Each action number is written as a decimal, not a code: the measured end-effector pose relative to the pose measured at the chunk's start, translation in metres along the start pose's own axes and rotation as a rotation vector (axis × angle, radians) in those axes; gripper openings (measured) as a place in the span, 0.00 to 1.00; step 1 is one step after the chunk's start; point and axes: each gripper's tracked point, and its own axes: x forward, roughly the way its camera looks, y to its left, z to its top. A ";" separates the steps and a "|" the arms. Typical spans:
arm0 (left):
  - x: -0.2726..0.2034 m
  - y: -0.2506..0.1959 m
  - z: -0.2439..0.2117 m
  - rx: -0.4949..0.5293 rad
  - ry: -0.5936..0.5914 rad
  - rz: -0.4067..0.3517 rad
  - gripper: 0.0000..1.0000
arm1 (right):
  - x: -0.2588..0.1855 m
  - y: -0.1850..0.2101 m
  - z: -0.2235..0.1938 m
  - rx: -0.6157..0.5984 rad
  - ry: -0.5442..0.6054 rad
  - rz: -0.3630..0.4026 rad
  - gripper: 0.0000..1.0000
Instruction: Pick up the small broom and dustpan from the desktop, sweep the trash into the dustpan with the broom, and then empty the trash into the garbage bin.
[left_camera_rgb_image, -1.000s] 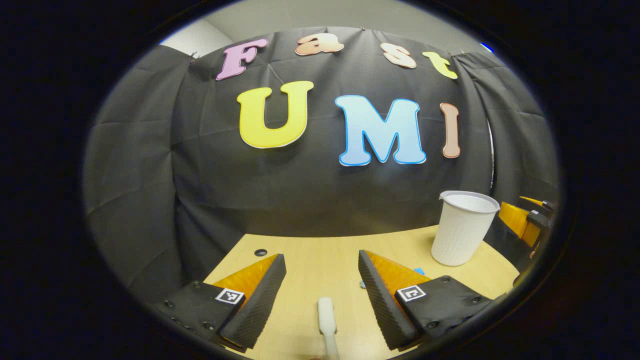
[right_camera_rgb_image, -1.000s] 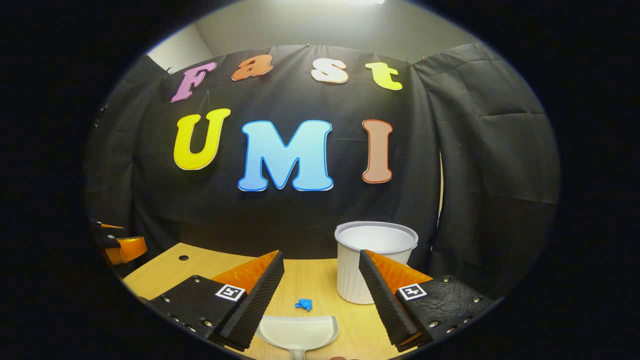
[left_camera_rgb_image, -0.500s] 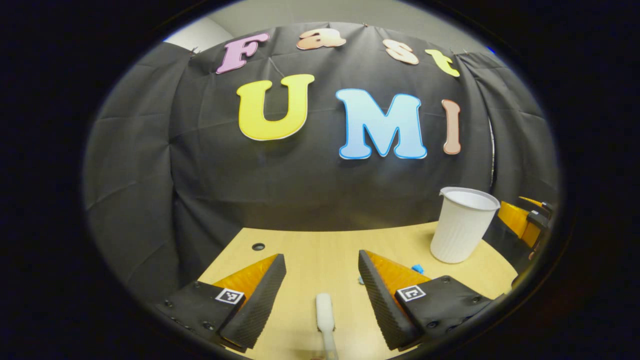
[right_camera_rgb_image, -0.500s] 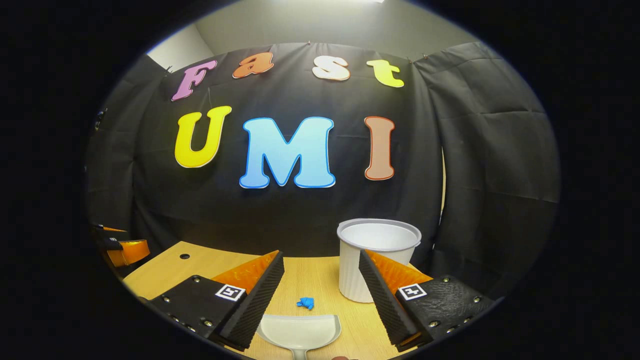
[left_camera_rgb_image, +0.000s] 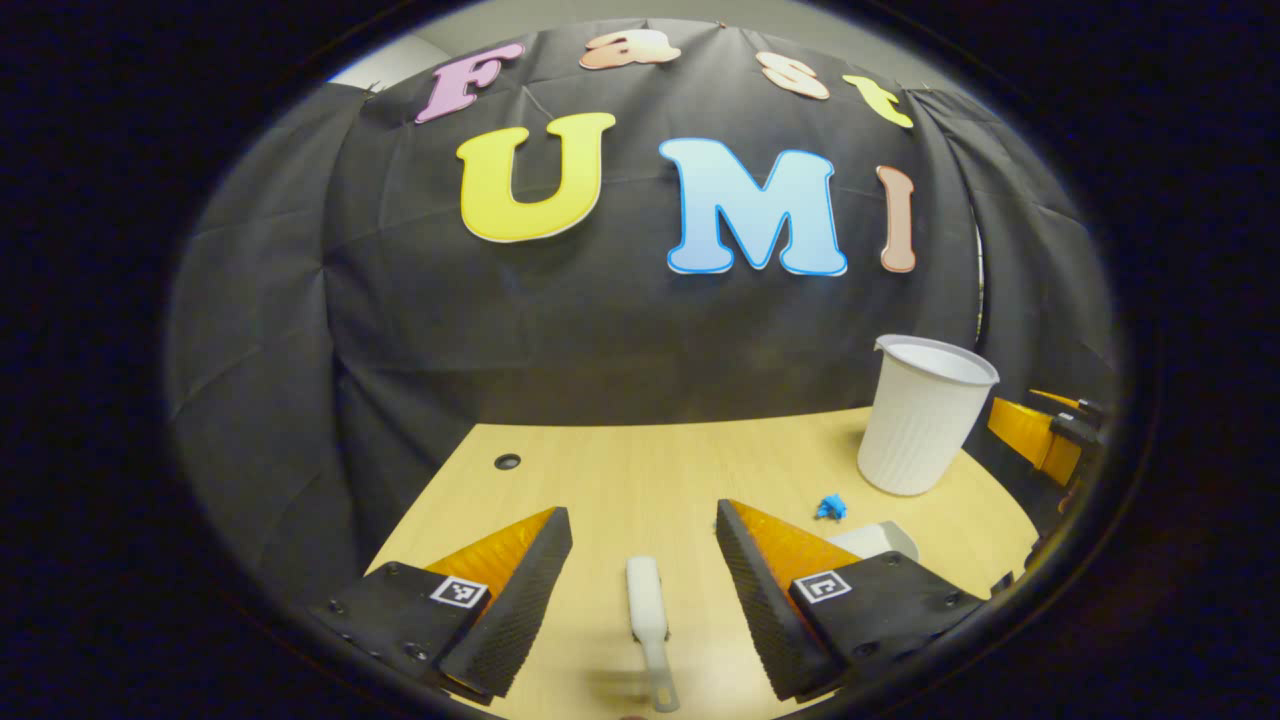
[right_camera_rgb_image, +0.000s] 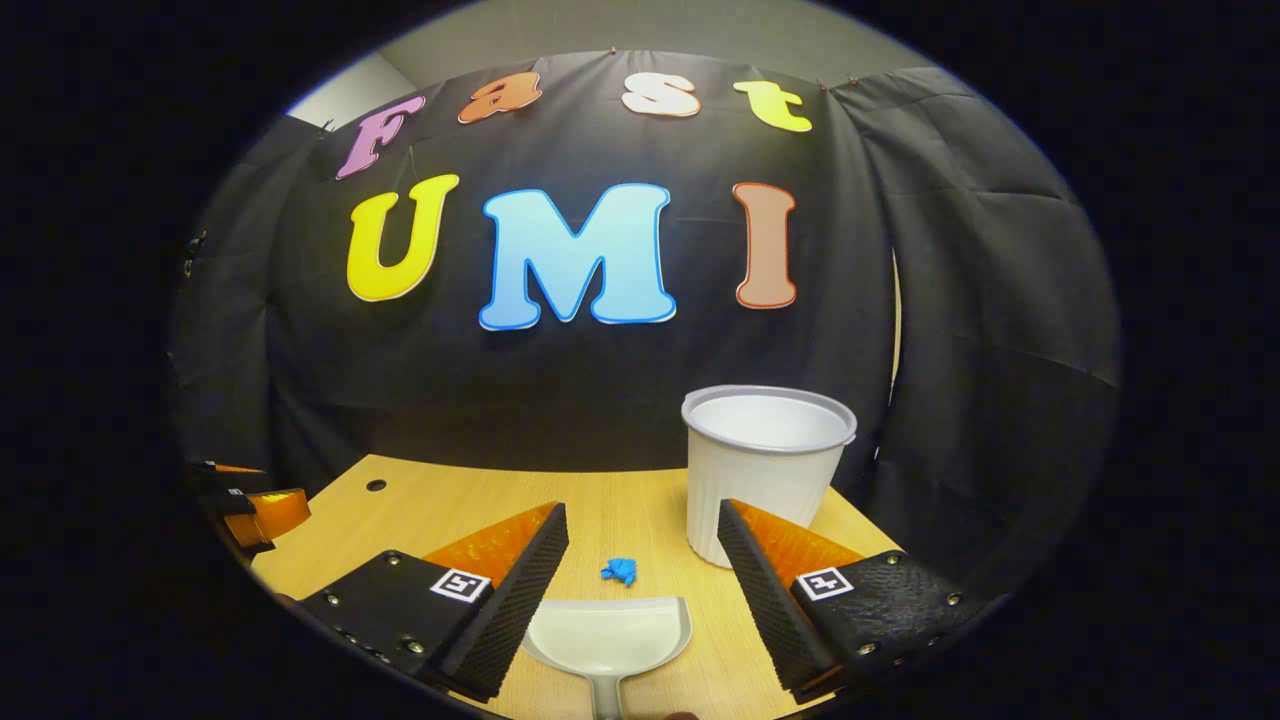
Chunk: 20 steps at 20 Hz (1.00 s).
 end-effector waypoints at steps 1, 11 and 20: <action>0.002 -0.001 -0.006 0.003 0.018 -0.002 0.96 | 0.001 0.000 -0.005 -0.004 0.020 0.004 0.96; 0.019 0.004 -0.075 -0.039 0.224 0.026 0.95 | 0.011 0.009 -0.063 -0.059 0.228 0.041 0.96; 0.023 0.012 -0.157 -0.083 0.489 0.047 0.96 | 0.005 0.026 -0.148 -0.017 0.552 0.106 0.96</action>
